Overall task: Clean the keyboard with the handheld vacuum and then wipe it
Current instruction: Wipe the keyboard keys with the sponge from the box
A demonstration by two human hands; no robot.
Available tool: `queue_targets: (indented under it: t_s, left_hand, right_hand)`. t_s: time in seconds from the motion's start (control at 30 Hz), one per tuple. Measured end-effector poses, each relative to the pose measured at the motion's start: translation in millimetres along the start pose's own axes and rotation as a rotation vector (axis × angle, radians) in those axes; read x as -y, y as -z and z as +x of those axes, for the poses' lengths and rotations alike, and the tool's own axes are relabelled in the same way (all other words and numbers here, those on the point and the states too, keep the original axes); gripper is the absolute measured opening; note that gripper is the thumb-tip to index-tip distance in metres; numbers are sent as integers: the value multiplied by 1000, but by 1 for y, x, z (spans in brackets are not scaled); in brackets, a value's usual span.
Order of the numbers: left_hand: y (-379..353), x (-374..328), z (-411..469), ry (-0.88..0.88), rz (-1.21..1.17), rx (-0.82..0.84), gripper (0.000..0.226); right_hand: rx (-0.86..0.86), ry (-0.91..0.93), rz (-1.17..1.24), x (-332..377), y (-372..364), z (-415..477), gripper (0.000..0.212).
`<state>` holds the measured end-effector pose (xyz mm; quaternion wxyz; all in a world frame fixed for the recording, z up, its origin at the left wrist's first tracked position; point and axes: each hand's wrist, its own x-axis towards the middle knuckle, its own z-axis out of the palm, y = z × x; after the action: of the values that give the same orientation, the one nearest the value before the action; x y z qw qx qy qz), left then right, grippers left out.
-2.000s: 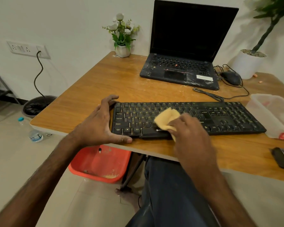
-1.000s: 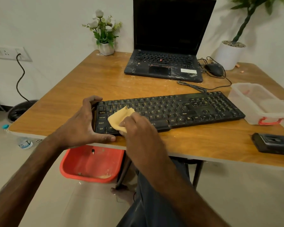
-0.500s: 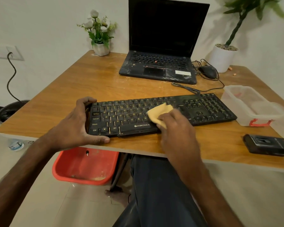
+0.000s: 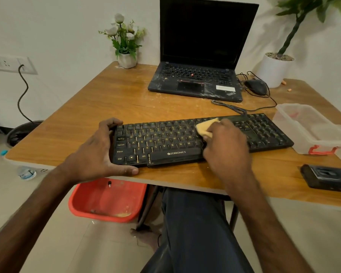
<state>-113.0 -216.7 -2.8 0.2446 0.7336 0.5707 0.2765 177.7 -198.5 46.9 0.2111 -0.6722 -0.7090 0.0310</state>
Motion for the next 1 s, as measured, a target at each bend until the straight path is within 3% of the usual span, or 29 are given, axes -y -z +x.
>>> queue_targets:
  t_s: [0.13, 0.27, 0.5, 0.63, 0.77, 1.0]
  left_hand:
    - [1, -3, -1, 14, 18, -6, 123]
    - [2, -3, -2, 23, 16, -20, 121]
    - [0, -3, -1, 19, 25, -17, 127]
    - [0, -6, -1, 10, 39, -23, 125]
    - [2, -5, -3, 13, 23, -31, 124]
    - [1, -7, -1, 14, 28, -18, 123]
  right_hand:
    - [101, 217, 122, 66, -23, -12, 35]
    - [105, 490, 55, 89, -29, -24, 37]
    - [71, 215, -61, 39, -12, -2, 42]
    - [86, 385, 71, 76, -30, -23, 41]
    - [84, 560, 25, 93, -33, -35, 32]
    - [64, 357, -47, 62, -21, -14, 48]
